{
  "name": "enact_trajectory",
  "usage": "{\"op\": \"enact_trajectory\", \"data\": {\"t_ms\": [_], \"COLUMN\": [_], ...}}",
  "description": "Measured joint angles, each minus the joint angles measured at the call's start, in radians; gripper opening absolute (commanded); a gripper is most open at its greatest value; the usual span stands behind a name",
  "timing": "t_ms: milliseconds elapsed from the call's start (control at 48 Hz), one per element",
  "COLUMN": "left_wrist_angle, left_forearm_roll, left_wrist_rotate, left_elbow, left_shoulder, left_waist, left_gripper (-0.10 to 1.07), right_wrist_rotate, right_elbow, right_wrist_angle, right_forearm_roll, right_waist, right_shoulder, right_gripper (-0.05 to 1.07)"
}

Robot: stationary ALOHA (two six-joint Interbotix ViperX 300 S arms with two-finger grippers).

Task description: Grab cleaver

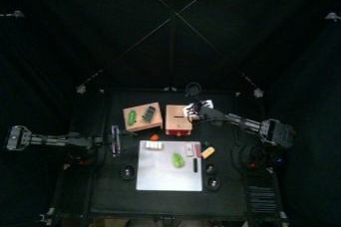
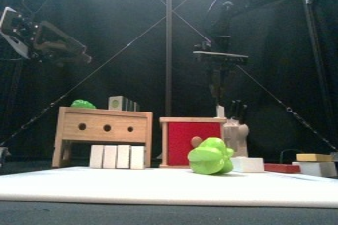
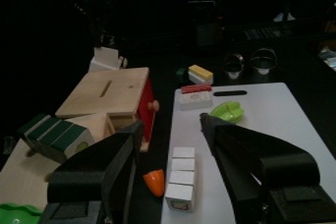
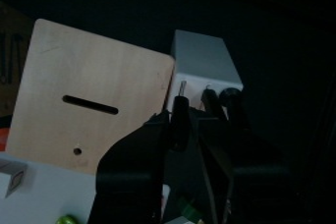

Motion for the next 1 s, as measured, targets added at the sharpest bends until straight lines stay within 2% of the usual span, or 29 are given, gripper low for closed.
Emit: {"op": "enact_trajectory", "data": {"t_ms": [438,688,854,1000], "left_wrist_angle": [0.012,0.012,0.012,0.012], "left_forearm_roll": [0.000,-0.002,-0.009,-0.009], "left_wrist_rotate": [0.000,0.000,0.000,0.000], "left_elbow": [0.000,0.000,0.000,0.000], "left_shoulder": [0.000,0.000,0.000,0.002], "left_waist": [0.000,0.000,0.000,0.000], "left_gripper": [0.87,0.87,0.87,0.87], "right_wrist_rotate": [0.000,0.002,0.000,0.000], "right_elbow": [-0.087,-0.126,-0.144,-0.143], "right_wrist_angle": [0.100,0.198,0.206,0.206], "right_forearm_roll": [-0.066,-0.118,-0.147,-0.149], "right_waist": [0.114,0.204,0.262,0.275], "right_shoulder": [-0.012,-0.046,-0.054,-0.052], "right_gripper": [0.64,0.64,0.64,0.64]}}
